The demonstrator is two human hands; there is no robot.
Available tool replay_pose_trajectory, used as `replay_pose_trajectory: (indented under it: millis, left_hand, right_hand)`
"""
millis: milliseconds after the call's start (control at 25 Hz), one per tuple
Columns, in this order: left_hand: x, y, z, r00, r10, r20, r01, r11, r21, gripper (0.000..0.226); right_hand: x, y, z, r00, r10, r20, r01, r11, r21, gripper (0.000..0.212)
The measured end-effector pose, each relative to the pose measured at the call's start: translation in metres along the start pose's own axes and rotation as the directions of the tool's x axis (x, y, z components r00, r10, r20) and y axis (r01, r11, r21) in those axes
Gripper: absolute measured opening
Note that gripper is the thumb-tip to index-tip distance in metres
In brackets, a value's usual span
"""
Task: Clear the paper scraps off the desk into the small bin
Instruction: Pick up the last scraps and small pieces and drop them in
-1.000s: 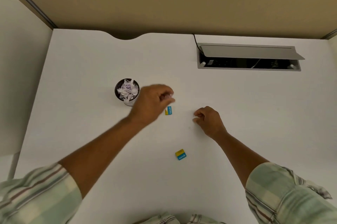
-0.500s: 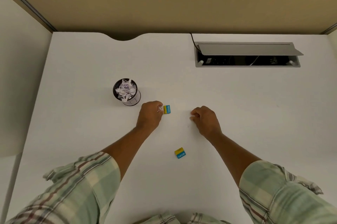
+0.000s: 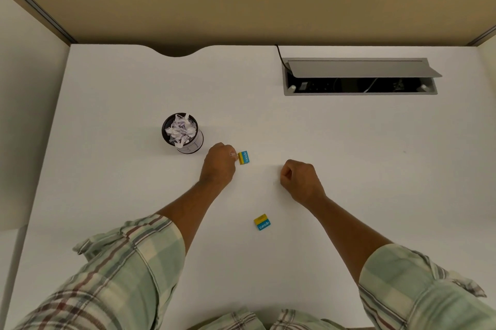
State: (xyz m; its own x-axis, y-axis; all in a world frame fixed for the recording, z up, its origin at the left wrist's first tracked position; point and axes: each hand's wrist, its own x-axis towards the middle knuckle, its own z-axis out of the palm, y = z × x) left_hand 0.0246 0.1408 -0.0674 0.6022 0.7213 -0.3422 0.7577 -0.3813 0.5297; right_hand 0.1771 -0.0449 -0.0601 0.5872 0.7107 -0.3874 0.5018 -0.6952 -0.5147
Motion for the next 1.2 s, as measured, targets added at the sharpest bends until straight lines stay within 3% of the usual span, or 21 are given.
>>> replay_pose_trajectory:
  millis: [120,200,560,800,880,1040,1200]
  left_hand:
    - [-0.001,0.001,0.002,1.0,-0.014,0.023,0.014,1.0,0.0,0.016]
    - [-0.001,0.002,0.002,0.999,-0.029,0.036,0.029,1.0,-0.009,0.017]
    - [-0.017,-0.01,0.004,0.977,-0.212,0.011,0.208,0.941,-0.266,0.022]
    - [-0.037,-0.02,0.006,0.953,-0.299,0.041,0.291,0.876,-0.385,0.021]
    - [-0.045,-0.023,0.005,0.94,-0.338,0.056,0.329,0.844,-0.423,0.021]
    - [-0.059,-0.032,0.003,0.918,-0.39,0.073,0.37,0.774,-0.514,0.018]
    - [-0.075,-0.039,0.0,0.893,-0.44,0.097,0.407,0.697,-0.59,0.014]
  right_hand:
    - [-0.016,0.006,0.006,1.0,0.004,0.03,-0.006,0.997,0.076,0.012]
    - [-0.018,0.005,0.009,1.0,-0.006,0.025,0.004,0.996,0.09,0.02]
    - [-0.021,-0.005,0.024,0.995,-0.081,0.062,0.092,0.976,-0.2,0.027]
    - [-0.023,-0.01,0.028,0.989,-0.115,0.096,0.139,0.946,-0.291,0.02]
    - [-0.021,-0.013,0.027,0.992,-0.087,0.092,0.108,0.96,-0.259,0.019]
    - [-0.021,-0.015,0.019,1.0,-0.003,0.005,0.003,1.0,0.023,0.019]
    - [-0.029,-0.023,0.018,0.998,0.062,-0.007,-0.06,0.982,0.18,0.018]
